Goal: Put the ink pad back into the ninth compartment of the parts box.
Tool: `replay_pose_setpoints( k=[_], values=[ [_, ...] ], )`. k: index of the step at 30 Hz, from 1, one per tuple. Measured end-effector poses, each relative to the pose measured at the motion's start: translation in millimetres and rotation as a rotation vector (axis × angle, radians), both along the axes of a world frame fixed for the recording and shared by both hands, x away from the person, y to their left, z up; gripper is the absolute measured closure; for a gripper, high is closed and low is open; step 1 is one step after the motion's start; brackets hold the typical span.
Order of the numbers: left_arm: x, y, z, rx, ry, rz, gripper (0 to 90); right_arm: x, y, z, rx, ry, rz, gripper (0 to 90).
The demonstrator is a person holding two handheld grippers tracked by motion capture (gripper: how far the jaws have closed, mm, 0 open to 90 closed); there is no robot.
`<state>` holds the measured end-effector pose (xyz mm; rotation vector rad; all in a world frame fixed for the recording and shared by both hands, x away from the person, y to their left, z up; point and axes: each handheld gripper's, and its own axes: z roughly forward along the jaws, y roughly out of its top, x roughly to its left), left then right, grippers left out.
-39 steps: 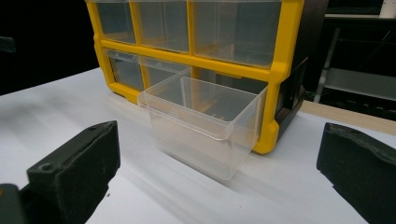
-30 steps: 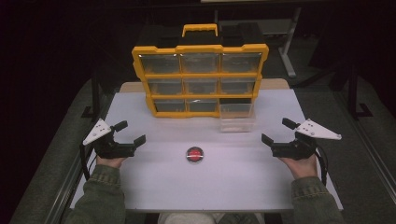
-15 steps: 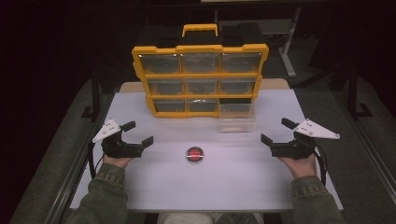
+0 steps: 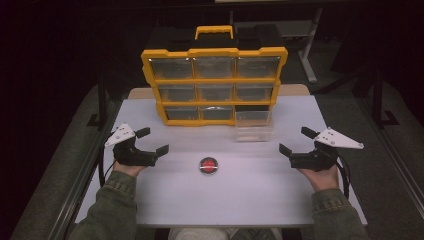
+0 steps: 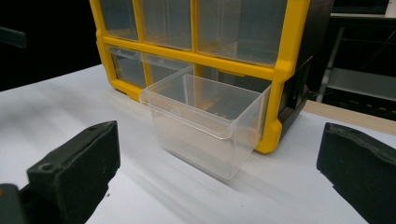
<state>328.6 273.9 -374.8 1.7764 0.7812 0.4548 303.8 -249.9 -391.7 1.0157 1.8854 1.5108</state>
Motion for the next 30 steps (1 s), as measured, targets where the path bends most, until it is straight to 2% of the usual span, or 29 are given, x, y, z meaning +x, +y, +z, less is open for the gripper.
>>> replay_pose_setpoints(
  k=[5, 14, 17, 23, 30],
  values=[
    [3.0, -7.4, 6.0, 0.015, -0.019, -0.014, 0.0, 0.4, 0.1, -0.4, -0.001, 0.003, -0.002, 0.0],
    [9.2, -20.2, 12.1, 0.041, -0.012, -0.046, 0.0, 0.0, -0.8, -0.1, -0.003, 0.003, -0.004, 0.0],
    [11.8, -25.7, 12.3, 0.041, 0.007, -0.075, 0.0, 0.2, -0.8, -0.2, -0.002, 0.003, -0.003, 0.0],
    [15.3, -30.5, 11.5, 0.045, 0.022, -0.087, 0.0, 0.2, -0.3, -0.4, -0.004, 0.004, -0.002, 0.0],
    [20.7, -44.1, 10.5, 0.086, 0.043, -0.127, 0.0, 0.2, 0.0, -0.4, -0.006, 0.005, -0.001, 0.0]
  ],
)
